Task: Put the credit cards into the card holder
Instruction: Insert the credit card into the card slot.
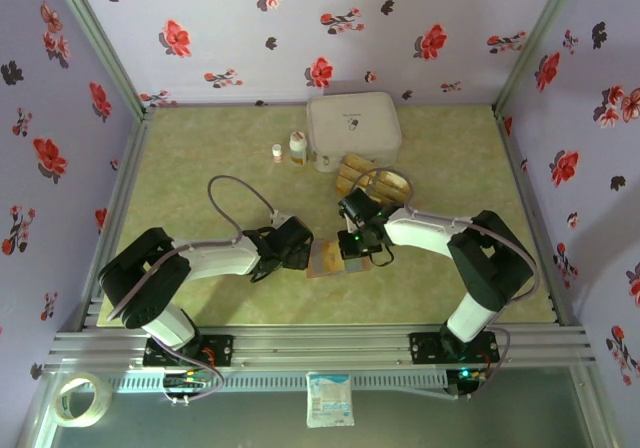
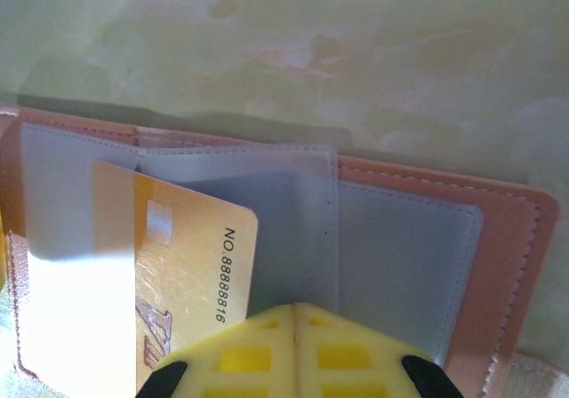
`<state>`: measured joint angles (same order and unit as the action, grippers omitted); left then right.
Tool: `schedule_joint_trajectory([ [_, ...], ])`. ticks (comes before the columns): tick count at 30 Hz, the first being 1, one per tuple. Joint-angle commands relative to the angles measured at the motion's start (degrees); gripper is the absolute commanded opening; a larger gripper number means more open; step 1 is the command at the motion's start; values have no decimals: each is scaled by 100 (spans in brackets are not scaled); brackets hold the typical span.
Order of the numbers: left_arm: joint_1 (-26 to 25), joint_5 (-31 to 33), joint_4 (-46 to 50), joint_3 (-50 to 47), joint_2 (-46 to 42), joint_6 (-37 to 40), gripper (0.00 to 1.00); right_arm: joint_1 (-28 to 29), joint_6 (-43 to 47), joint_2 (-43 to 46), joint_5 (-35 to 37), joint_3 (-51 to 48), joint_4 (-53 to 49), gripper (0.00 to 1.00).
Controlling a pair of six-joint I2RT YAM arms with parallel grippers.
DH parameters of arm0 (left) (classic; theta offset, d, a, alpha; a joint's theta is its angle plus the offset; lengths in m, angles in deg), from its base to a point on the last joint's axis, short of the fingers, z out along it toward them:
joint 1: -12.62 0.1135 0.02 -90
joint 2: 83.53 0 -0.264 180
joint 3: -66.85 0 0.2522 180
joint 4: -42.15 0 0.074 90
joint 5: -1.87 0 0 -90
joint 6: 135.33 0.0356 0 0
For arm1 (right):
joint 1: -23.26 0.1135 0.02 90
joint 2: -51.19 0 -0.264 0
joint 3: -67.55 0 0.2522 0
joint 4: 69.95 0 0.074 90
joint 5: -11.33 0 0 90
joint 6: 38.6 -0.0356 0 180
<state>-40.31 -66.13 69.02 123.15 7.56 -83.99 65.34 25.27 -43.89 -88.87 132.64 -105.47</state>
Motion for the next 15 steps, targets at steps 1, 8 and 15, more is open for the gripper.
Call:
schedule_joint_trajectory([
  [1, 10, -73, -89, 68, 225, 41, 100, 127, -69, -157, 154, 174, -149, 5],
  [8, 10, -64, -37, 87, 175, 43, 100, 105, 115, 199, 656, 290, -641, 10],
  [15, 17, -3, 203, 82, -122, 40, 100, 25, 204, 458, 724, 358, -849, 12],
])
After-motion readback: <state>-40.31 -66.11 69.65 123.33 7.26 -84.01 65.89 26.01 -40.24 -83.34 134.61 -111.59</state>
